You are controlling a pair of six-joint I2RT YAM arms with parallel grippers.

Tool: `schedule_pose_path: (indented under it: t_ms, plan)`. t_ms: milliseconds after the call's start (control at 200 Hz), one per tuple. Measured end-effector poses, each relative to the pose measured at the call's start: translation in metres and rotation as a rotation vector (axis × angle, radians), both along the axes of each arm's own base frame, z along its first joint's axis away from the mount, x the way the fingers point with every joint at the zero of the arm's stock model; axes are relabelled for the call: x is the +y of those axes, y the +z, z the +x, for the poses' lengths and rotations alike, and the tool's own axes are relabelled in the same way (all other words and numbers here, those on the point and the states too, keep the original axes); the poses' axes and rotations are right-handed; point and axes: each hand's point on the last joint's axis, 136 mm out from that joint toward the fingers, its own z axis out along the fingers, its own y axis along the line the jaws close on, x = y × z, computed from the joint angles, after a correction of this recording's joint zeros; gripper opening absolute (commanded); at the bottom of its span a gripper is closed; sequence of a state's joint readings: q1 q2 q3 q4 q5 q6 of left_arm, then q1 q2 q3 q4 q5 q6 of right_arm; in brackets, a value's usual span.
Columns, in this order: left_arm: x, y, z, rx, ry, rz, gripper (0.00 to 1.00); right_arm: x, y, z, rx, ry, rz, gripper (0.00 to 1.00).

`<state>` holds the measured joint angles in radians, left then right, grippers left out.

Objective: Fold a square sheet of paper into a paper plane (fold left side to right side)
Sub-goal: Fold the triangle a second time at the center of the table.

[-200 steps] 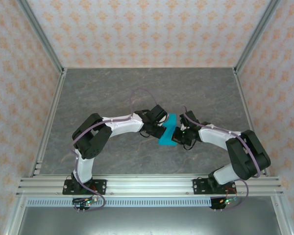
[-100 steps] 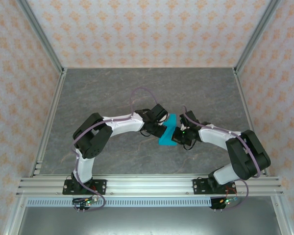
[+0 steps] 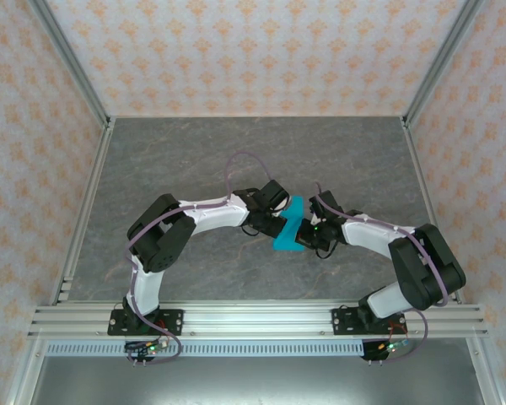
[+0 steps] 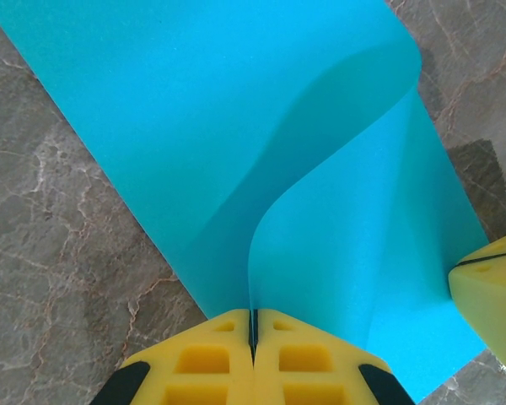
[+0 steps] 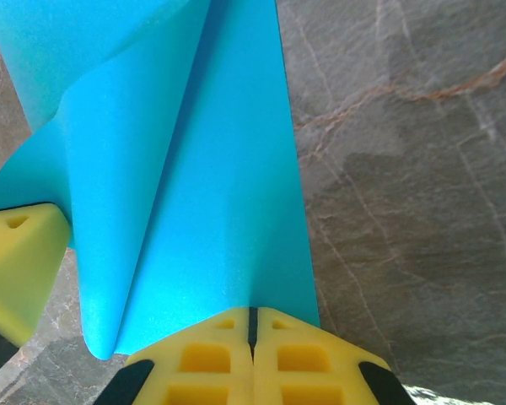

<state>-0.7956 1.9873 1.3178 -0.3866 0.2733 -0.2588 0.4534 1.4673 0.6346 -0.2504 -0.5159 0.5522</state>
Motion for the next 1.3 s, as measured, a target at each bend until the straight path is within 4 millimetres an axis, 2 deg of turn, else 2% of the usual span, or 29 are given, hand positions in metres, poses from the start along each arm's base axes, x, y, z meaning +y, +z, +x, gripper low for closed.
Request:
schedule_pose_path:
  t_ms: [500, 731, 1131, 1221, 1301]
  plan:
    - [-0.002, 0.002, 0.002, -0.005, 0.0, -0.005, 0.0, 0.0, 0.0, 0.0, 0.002, 0.003, -0.002, 0.0]
    - [-0.001, -0.006, 0.001, 0.009, 0.0, 0.008, 0.0, 0.0, 0.0, 0.0, 0.002, 0.003, -0.003, 0.0]
    - [-0.001, -0.007, 0.001, 0.01, 0.0, 0.009, 0.0, 0.0, 0.0, 0.0, 0.005, 0.003, -0.003, 0.0]
    - [-0.001, -0.007, 0.001, 0.01, 0.0, 0.009, 0.0, 0.0, 0.004, -0.001, -0.002, 0.002, 0.0, 0.0]
    - [-0.001, -0.007, 0.0, 0.011, -0.001, 0.007, 0.0, -0.001, 0.016, 0.002, -0.036, -0.02, 0.028, 0.0]
